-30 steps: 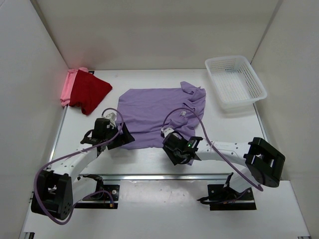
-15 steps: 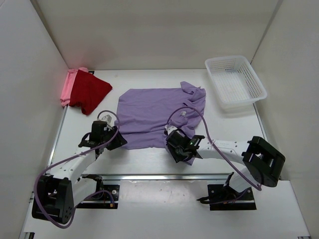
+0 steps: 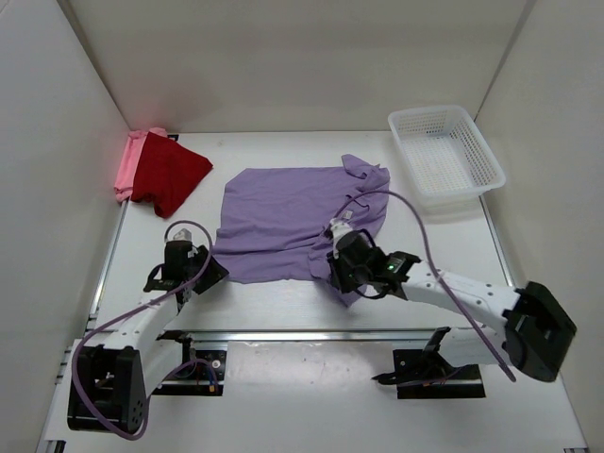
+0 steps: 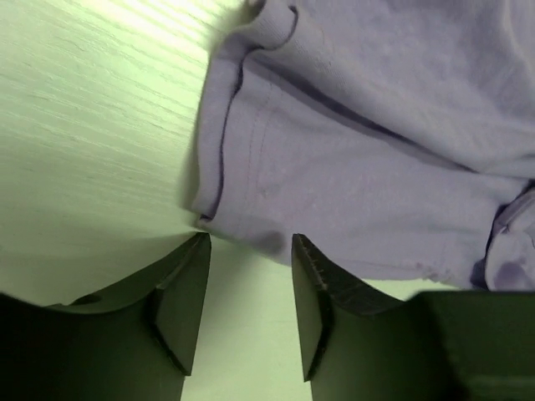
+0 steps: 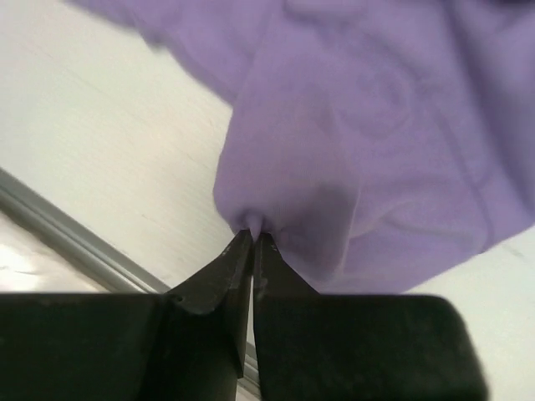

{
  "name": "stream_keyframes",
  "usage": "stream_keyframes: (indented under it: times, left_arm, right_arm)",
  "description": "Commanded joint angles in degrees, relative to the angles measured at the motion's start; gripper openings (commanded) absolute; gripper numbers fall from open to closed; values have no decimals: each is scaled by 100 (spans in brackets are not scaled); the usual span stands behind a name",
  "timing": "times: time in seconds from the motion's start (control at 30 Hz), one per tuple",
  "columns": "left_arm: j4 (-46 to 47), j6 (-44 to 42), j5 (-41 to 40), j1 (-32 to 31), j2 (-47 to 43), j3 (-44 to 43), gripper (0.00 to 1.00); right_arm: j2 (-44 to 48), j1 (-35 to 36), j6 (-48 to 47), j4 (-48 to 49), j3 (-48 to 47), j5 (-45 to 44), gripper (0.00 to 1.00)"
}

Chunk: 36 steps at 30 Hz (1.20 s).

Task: Fold and stack the t-shirts
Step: Flatten out the tshirt

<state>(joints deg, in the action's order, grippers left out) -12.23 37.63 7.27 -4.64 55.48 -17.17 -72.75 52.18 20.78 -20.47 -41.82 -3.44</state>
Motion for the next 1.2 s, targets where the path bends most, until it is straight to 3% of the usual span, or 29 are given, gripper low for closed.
stream_keyframes:
  times: [0.0, 0.17, 0.3, 0.43, 0.47, 0.63, 0.77, 0.93, 1.0, 1.13, 1.17]
  left_arm:
    - [177, 201, -199, 69, -20, 100, 52]
    - [370, 517, -375, 78, -160, 336, 45]
    - [625, 570, -507, 78, -214, 425, 29]
    - [774, 483, -525, -45, 32, 109, 2]
    - [757, 500, -403, -71, 94, -39, 0]
    - [372, 202, -156, -221, 129, -1741, 0]
    - [37, 34, 634, 33, 314, -3097, 0]
    - [-454, -272, 865, 385, 393, -4731, 0]
    - [-754, -553, 330, 237, 402, -4953, 0]
    - [-615, -617, 161, 350, 305, -4403, 0]
    - [-579, -616, 196, 437, 288, -4183, 0]
  right_arm:
    - [690, -384, -12, 412, 139, 563, 0]
    - [1192, -1121, 23, 456, 201, 1134, 0]
    - [1614, -1771, 111, 561, 280, 1757, 0]
    - [2001, -2378, 181, 544, 271, 2198, 0]
    - [2106, -2475, 181, 466, 184, 2216, 0]
    - [2660, -3291, 199, 176, -526, 2322, 0]
    - [2985, -3855, 216, -202, -1327, 2111, 0]
    - [3380, -3936, 347, -870, -2067, 1699, 0]
    - [3756, -3586, 777, -1020, -1515, 1645, 0]
    - [4601, -2698, 2156, -1108, 906, 2225, 3]
    - [4829, -2304, 2542, -1047, 1522, 2347, 10]
